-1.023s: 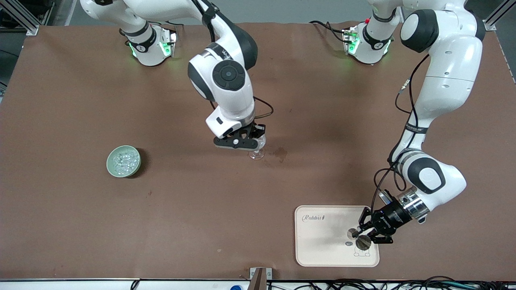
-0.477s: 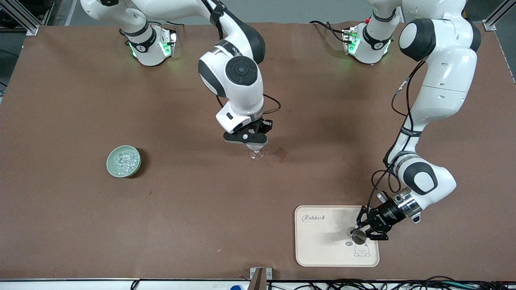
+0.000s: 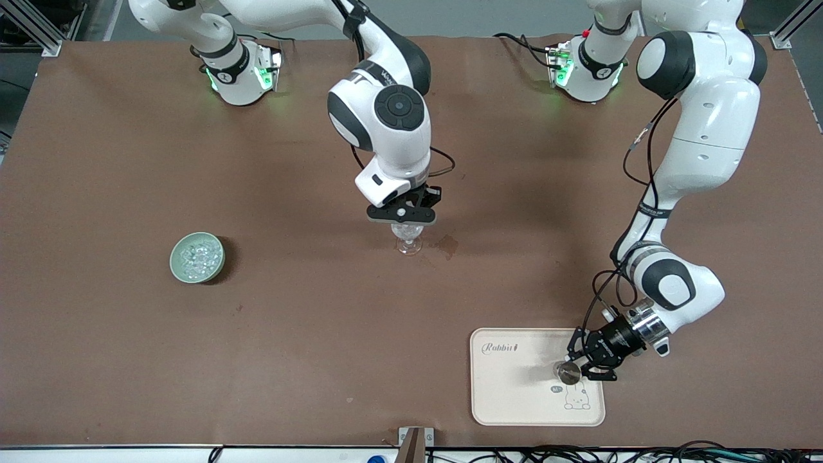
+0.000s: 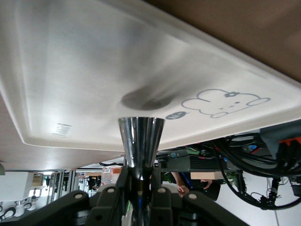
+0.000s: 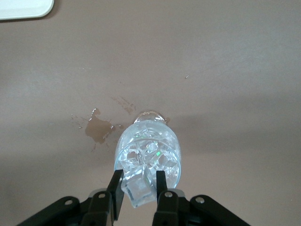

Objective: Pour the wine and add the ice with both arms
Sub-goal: 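Drop the ice cube into the glass while the left gripper releases the jigger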

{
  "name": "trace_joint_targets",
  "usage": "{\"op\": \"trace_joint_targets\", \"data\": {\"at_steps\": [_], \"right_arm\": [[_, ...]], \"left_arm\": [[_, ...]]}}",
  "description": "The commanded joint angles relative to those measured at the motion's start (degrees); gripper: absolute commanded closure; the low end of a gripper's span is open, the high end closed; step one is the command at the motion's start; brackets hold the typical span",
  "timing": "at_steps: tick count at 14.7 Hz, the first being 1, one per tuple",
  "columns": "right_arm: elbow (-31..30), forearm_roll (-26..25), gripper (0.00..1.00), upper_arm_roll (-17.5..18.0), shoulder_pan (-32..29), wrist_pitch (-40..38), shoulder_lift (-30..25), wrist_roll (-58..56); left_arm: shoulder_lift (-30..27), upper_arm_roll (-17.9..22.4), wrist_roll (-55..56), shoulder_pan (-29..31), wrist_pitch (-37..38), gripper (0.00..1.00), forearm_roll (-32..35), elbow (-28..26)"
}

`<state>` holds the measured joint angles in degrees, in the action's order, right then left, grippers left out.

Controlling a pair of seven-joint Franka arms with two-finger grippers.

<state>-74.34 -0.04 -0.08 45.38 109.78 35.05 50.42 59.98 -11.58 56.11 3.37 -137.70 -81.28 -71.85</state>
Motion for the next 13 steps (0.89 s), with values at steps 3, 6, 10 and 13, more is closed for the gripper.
{"op": "trace_joint_targets", "data": {"at_steps": [3, 6, 10, 13], "right_arm": [[1.3, -2.0, 0.93, -0.5, 0.7, -0.1, 0.7, 1.4], [1.3, -2.3, 0.93, -0.5, 0.3, -0.1, 0.8, 1.4], [0.9, -3.1, 0.50, -0.5, 0.6, 1.6, 1.1, 1.4], [1.0, -3.2, 0.20, -0.5, 0.6, 1.6, 1.1, 1.4]], "left_arm": [[0.0, -0.2, -1.6, 1.8, 5.3, 0.97, -1.2, -0.5], [0.8, -0.2, -2.0, 1.8, 5.3, 0.90, -1.2, -0.4], [1.5, -0.2, -2.8, 1.8, 5.3, 0.66, -0.6, -0.4], [0.9, -0.1, -2.4, 1.3, 5.3, 0.00, -0.3, -0.3]]}}
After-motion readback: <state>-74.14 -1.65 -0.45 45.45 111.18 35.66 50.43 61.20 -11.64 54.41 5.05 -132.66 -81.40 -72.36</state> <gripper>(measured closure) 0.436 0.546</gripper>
